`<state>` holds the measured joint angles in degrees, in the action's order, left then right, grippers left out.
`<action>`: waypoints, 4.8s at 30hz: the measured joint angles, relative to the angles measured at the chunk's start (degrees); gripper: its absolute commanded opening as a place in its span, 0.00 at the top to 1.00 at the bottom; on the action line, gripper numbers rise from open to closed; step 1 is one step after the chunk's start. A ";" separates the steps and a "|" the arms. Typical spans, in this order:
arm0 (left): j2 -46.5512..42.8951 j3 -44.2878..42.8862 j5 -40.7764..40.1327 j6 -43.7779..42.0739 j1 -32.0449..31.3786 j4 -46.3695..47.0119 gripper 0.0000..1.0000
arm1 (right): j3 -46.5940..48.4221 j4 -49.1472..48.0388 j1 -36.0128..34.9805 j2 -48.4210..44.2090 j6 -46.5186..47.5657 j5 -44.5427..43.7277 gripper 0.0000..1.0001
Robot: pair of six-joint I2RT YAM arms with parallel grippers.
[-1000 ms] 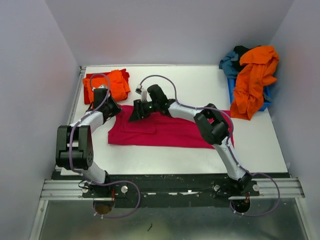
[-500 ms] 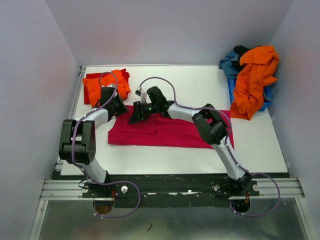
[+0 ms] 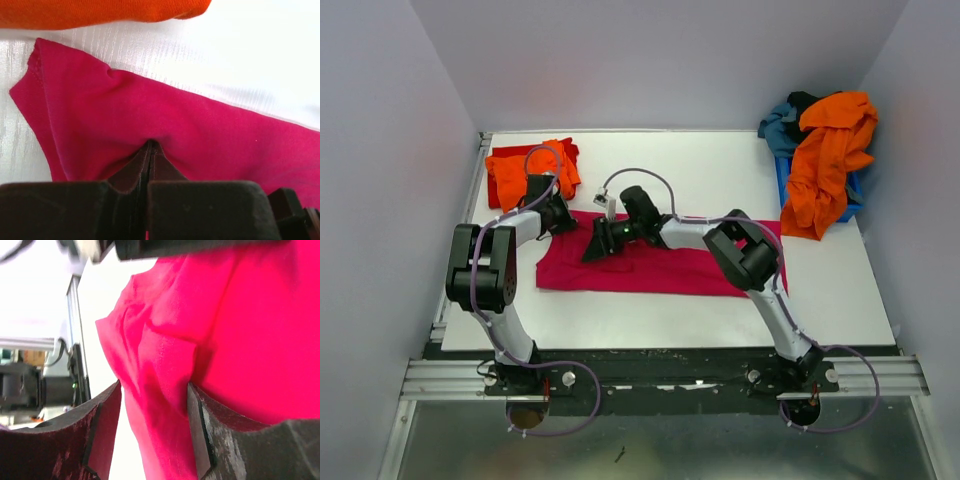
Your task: Fold and stack the t-shirts
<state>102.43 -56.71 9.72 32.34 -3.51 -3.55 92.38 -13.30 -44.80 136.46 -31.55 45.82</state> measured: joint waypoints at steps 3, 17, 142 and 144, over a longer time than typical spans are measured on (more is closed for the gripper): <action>0.02 -0.11 -0.11 -0.11 0.00 -0.35 0.98 | -6.82 -4.55 -0.11 -2.95 -2.08 2.43 0.37; 0.02 -0.81 -1.16 -1.09 0.00 -1.68 0.98 | -23.76 -4.13 -5.90 -18.88 0.11 7.06 0.38; 4.20 -23.54 -7.02 5.29 -24.48 -1.99 0.46 | -0.94 36.17 35.19 -16.65 2.10 -31.39 0.54; 2.71 -17.81 -7.87 5.88 -23.34 -1.29 0.46 | -0.81 36.65 35.43 -16.11 2.16 -31.36 0.54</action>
<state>105.14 -74.52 1.85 38.22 -26.85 -4.84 91.57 23.35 -9.37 120.36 -29.39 14.46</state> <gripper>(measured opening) 0.541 0.462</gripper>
